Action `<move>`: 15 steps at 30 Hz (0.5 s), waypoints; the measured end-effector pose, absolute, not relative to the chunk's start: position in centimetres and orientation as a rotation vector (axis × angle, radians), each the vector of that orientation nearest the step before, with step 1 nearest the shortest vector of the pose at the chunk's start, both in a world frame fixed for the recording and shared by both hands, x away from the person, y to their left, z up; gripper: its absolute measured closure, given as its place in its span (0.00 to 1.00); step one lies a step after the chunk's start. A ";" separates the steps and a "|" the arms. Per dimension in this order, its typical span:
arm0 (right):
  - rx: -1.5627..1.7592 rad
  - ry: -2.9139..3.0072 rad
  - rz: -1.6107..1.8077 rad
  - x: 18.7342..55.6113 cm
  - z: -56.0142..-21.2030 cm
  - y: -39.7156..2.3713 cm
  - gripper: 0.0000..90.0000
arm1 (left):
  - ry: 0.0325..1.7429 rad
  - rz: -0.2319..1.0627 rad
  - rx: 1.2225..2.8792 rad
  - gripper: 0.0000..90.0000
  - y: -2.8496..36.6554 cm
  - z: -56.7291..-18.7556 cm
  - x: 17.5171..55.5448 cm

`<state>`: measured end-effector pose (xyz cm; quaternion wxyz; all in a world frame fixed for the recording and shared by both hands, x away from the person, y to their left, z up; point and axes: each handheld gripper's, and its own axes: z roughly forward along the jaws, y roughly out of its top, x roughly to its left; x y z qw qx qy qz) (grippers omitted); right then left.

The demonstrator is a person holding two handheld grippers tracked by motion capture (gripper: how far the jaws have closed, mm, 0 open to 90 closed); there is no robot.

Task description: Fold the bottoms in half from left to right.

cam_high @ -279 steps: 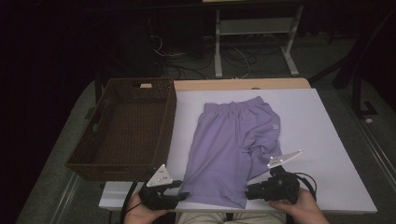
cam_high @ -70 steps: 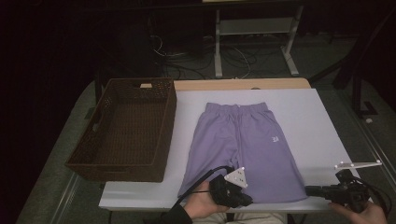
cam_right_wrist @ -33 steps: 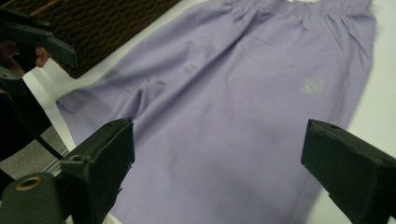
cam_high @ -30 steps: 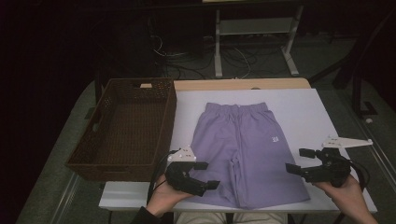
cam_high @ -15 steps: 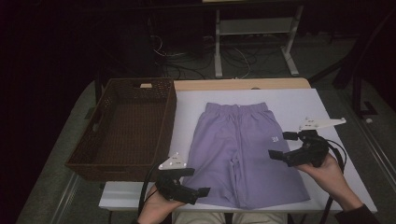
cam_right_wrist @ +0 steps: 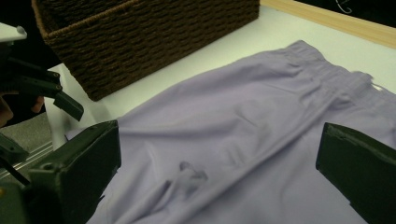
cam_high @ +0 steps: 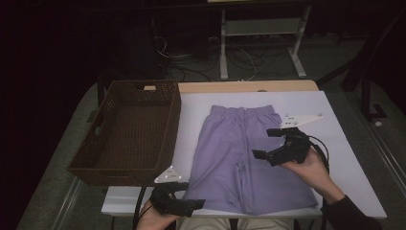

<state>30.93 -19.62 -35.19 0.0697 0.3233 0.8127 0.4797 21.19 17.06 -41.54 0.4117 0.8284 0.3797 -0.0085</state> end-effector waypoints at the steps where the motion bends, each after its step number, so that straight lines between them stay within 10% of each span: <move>1: 0.967 2.449 1.445 31.0 -35.2 -19.3 0.00 | 0.959 -0.026 2.087 0.17 17.2 -41.6 21.1; 15: 0.939 2.506 1.425 32.4 -36.2 -16.1 0.00 | 1.049 -0.076 2.096 0.26 18.4 -42.6 21.2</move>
